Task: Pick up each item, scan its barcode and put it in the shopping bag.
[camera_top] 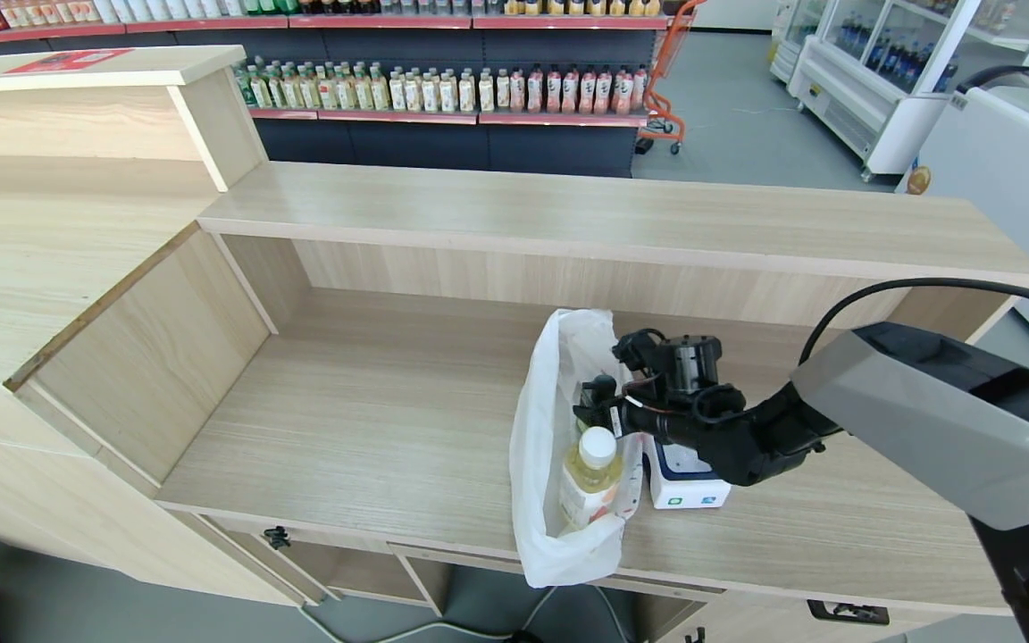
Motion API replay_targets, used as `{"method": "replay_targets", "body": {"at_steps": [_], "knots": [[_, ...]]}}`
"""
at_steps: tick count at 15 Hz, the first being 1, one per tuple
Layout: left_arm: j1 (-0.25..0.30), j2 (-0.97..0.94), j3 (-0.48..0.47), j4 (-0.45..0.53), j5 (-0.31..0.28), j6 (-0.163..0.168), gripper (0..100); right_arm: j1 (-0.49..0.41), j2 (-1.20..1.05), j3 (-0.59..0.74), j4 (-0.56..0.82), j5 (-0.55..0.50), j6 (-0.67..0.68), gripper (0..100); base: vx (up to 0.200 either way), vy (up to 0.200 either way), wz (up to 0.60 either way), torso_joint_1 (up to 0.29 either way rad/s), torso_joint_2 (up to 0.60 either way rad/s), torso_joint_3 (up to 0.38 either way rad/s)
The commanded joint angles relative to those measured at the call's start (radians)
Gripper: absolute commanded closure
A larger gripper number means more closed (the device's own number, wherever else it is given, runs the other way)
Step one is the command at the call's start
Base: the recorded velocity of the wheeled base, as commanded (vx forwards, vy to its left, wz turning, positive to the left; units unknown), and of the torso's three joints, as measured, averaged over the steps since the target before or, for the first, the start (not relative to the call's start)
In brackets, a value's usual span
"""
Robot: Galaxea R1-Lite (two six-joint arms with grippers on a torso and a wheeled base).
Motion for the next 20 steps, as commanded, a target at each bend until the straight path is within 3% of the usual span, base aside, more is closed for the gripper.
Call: {"method": "replay_targets", "body": {"at_steps": [1,4,8,11,13,16,20], "knots": [[0.0,0.001,-0.001,0.0,0.0,0.0,100,-0.004,-0.048,-0.014,-0.002,0.019,0.007,0,0.0,0.0,0.0,0.0,0.0,0.0],[0.0,0.0,0.0,0.0,0.001,0.0,100,-0.016,-0.169,0.018,0.001,0.032,0.084,0,0.0,0.0,0.0,0.0,0.0,0.0],[0.0,0.0,0.0,0.0,0.001,0.0,100,-0.036,-0.57,0.286,0.022,0.07,0.234,0,0.0,0.0,0.0,0.0,0.0,0.0],[0.0,0.001,0.0,0.0,0.0,0.0,100,-0.067,-0.846,0.433,0.099,0.05,0.254,0,0.0,0.0,0.0,0.0,0.0,0.0],[0.0,0.001,0.0,0.0,0.001,0.0,100,-0.2,-1.139,0.618,0.255,0.042,0.171,0,0.0,0.0,0.0,0.0,0.0,0.0],[0.0,0.0,0.0,0.0,0.0,0.0,100,-0.368,-1.458,0.911,0.326,0.041,0.088,0,0.0,0.0,0.0,0.0,0.0,0.0],[0.0,0.0,0.0,0.0,0.0,0.0,100,-0.44,-1.875,1.124,0.522,0.033,0.079,0,0.0,0.0,0.0,0.0,0.0,0.0]]}}
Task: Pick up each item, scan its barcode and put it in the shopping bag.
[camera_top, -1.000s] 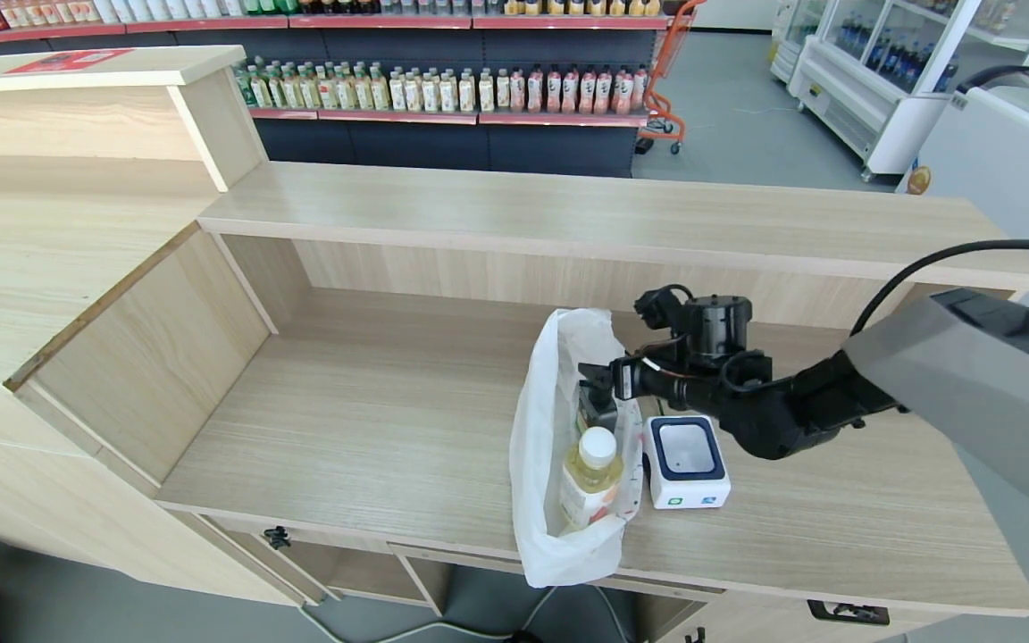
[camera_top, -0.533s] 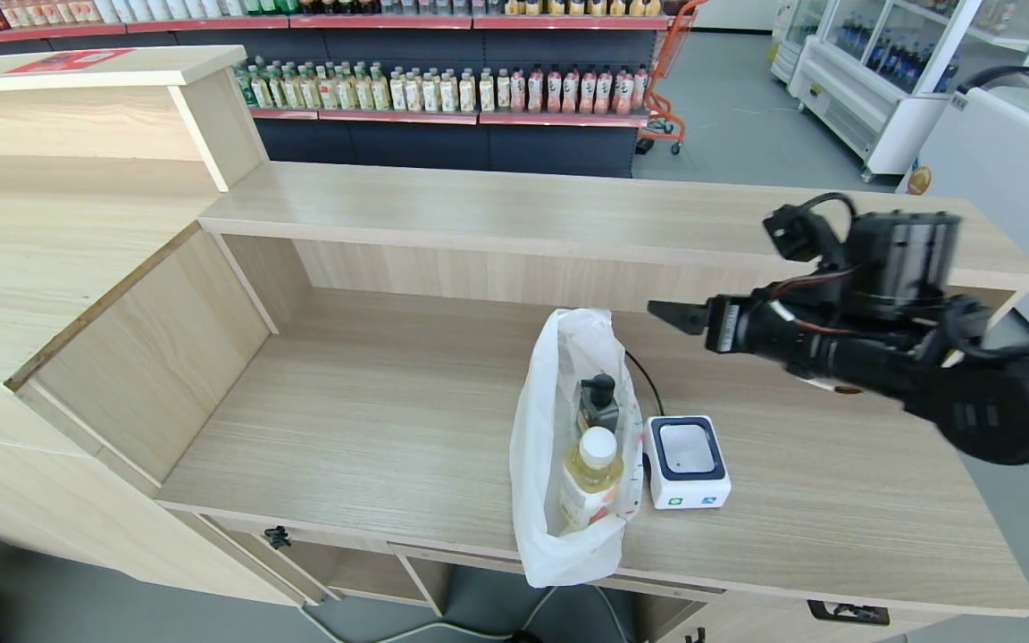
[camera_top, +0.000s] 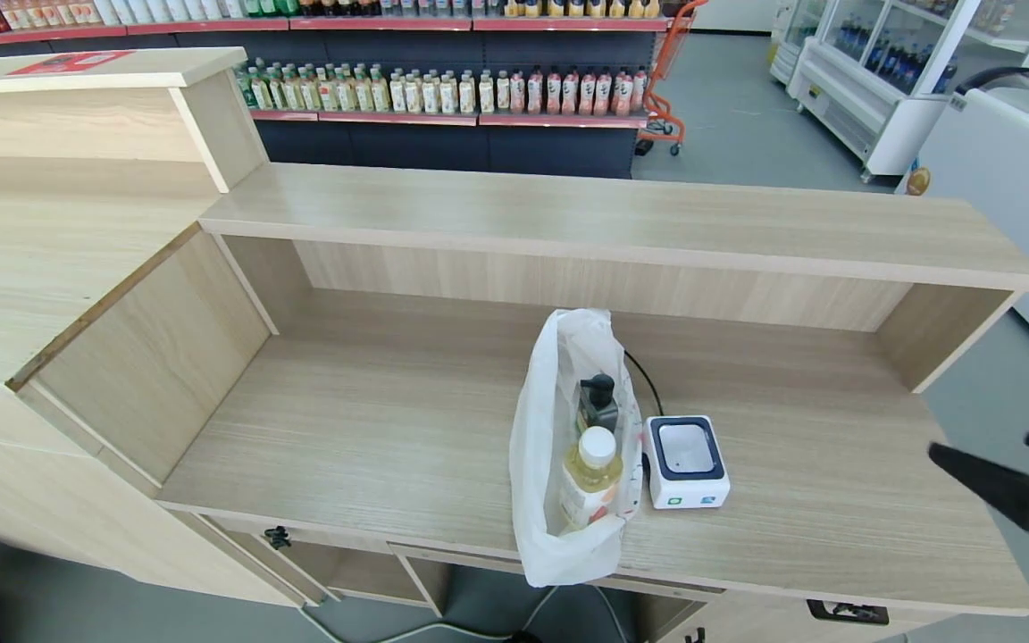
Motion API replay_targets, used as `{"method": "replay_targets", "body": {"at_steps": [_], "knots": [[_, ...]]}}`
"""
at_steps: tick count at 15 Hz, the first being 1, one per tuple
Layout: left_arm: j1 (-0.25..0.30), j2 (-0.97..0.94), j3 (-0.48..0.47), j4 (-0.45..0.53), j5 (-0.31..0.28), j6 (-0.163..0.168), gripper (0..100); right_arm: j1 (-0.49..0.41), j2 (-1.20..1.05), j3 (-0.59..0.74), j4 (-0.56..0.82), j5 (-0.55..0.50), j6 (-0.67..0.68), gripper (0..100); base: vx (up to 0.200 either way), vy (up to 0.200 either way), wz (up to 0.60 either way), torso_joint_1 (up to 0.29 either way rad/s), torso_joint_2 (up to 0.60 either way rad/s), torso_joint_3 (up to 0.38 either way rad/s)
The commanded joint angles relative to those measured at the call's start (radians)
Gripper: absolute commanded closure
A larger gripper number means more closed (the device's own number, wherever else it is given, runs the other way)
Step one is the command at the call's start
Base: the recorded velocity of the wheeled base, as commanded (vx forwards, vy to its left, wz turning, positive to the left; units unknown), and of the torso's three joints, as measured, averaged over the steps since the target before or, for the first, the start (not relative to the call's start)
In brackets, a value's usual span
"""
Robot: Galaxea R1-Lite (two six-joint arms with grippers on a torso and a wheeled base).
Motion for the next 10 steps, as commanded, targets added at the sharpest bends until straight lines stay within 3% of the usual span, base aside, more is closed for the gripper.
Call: {"method": "replay_targets", "body": {"at_steps": [1,5,10], "knots": [[0.0,0.001,0.0,0.0,0.0,0.0,100,-0.11,-0.465,0.203,0.196,-0.015,-0.024,0,0.0,0.0,0.0,0.0,0.0,0.0],[0.0,0.001,0.0,0.0,0.002,0.0,100,-0.087,-0.773,0.304,0.31,-0.095,-0.027,0,0.0,0.0,0.0,0.0,0.0,0.0],[0.0,0.001,0.0,0.0,0.0,0.0,100,-0.073,-0.877,0.36,0.302,-0.133,-0.021,0,0.0,0.0,0.0,0.0,0.0,0.0]]}}
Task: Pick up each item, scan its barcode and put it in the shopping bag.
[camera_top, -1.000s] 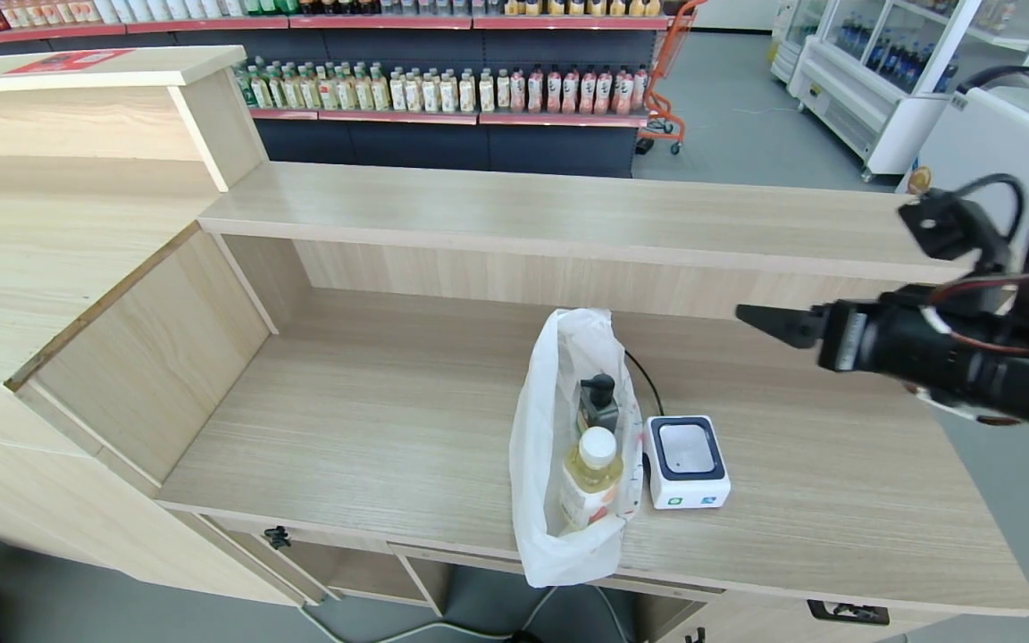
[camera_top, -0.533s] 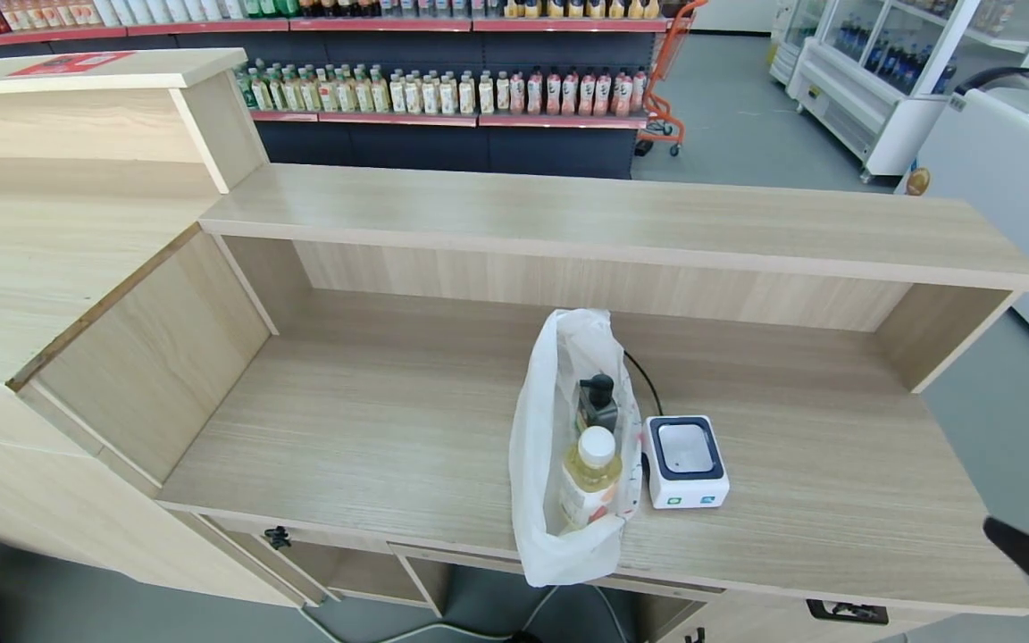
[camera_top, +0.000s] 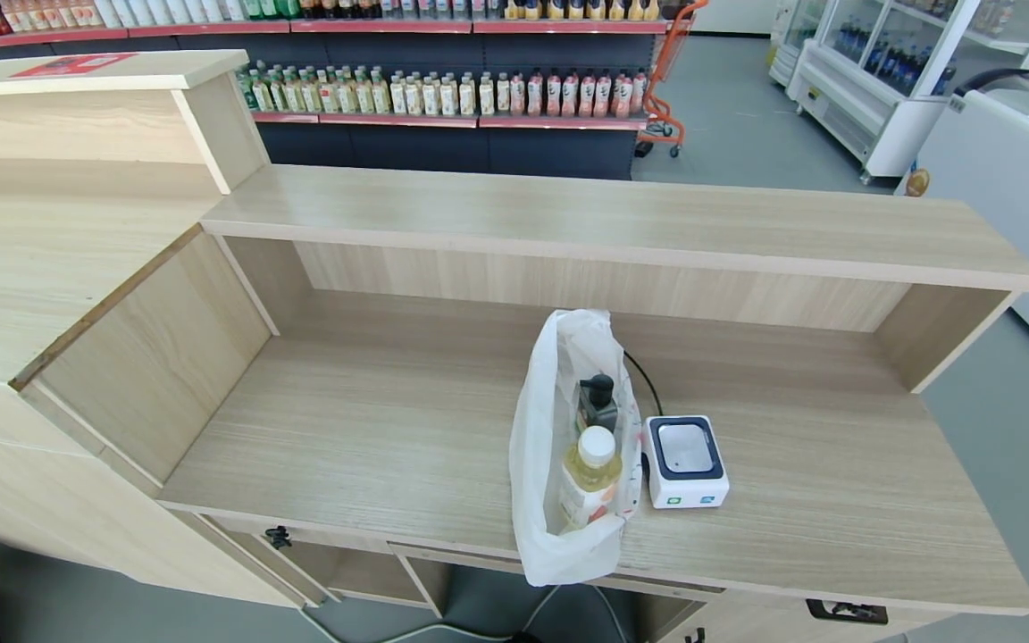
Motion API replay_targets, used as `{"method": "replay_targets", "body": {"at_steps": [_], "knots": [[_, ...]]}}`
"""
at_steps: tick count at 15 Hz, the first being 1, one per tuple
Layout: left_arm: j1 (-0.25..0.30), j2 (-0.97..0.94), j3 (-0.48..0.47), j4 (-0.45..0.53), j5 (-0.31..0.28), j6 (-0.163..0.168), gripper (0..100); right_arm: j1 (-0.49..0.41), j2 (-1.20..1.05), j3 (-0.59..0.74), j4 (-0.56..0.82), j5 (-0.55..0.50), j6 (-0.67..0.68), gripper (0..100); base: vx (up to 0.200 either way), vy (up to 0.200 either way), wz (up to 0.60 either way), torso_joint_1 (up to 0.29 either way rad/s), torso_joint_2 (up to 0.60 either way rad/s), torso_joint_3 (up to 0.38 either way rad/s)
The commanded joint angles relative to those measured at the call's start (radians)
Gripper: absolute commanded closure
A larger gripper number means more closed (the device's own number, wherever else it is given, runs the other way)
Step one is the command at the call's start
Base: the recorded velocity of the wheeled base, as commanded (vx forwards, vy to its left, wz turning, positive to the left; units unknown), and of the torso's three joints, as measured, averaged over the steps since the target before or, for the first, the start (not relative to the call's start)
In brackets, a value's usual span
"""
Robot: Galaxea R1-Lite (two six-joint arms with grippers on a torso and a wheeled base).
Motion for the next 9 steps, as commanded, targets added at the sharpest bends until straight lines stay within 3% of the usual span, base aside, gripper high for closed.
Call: {"method": "replay_targets", "body": {"at_steps": [1,9], "knots": [[0.0,0.0,0.0,0.0,0.0,0.0,100,0.014,-0.091,0.01,-0.003,-0.005,0.002,0,0.0,0.0,0.0,0.0,0.0,0.0],[0.0,0.0,0.0,0.0,0.0,0.0,100,0.02,-0.102,0.011,0.021,-0.02,0.014,0,0.0,0.0,0.0,0.0,0.0,0.0]]}}
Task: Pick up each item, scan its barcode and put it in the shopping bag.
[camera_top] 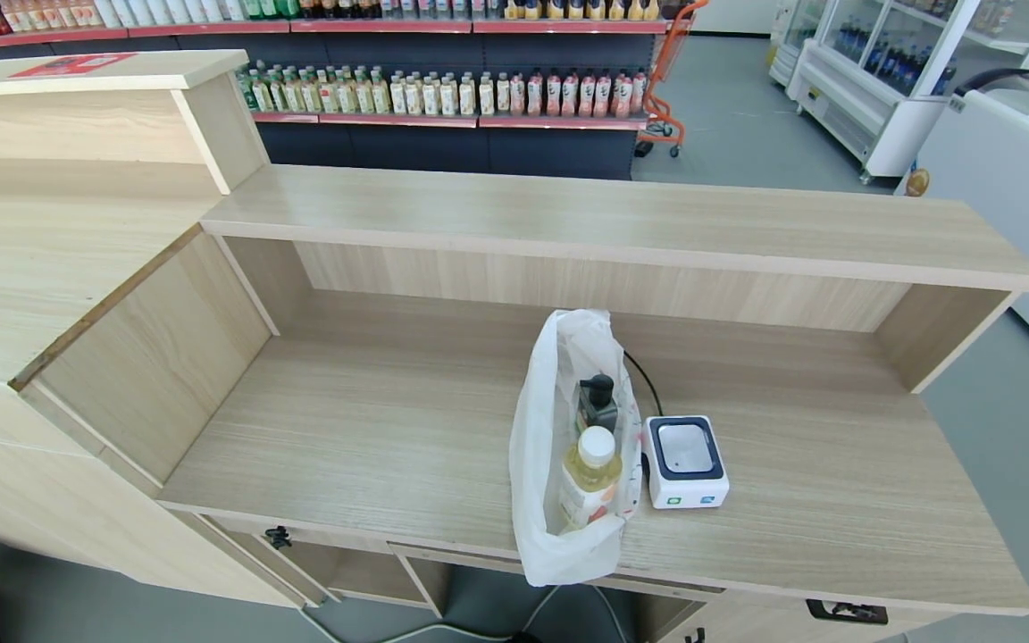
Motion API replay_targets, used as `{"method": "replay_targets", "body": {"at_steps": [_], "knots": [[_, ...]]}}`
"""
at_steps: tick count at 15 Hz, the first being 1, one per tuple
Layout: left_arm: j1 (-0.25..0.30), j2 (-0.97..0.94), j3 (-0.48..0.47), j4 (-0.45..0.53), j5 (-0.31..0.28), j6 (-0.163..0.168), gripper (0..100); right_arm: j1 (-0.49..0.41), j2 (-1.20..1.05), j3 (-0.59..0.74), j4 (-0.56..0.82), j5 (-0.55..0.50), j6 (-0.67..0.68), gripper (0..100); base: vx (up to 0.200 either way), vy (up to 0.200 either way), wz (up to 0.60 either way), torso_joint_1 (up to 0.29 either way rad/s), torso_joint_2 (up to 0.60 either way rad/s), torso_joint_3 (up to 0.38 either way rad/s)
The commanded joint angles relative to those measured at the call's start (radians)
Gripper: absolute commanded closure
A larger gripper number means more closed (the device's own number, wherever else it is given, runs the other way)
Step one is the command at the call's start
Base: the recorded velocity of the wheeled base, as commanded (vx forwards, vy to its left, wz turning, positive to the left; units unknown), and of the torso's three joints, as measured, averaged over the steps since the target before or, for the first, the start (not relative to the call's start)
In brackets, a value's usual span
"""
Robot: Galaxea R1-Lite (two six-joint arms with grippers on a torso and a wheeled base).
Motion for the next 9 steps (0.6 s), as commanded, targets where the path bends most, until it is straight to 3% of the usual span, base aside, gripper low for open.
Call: {"method": "replay_targets", "body": {"at_steps": [1,9], "knots": [[0.0,0.0,-0.001,0.0,0.0,0.0,100,0.0,0.004,0.0,0.0,0.0,0.001,0,0.0,0.0,0.0,0.0,0.0,0.0],[0.0,0.0,0.0,0.0,0.0,0.0,100,0.0,0.004,0.0,0.0,0.0,-0.001,0,0.0,0.0,0.0,0.0,0.0,0.0]]}}
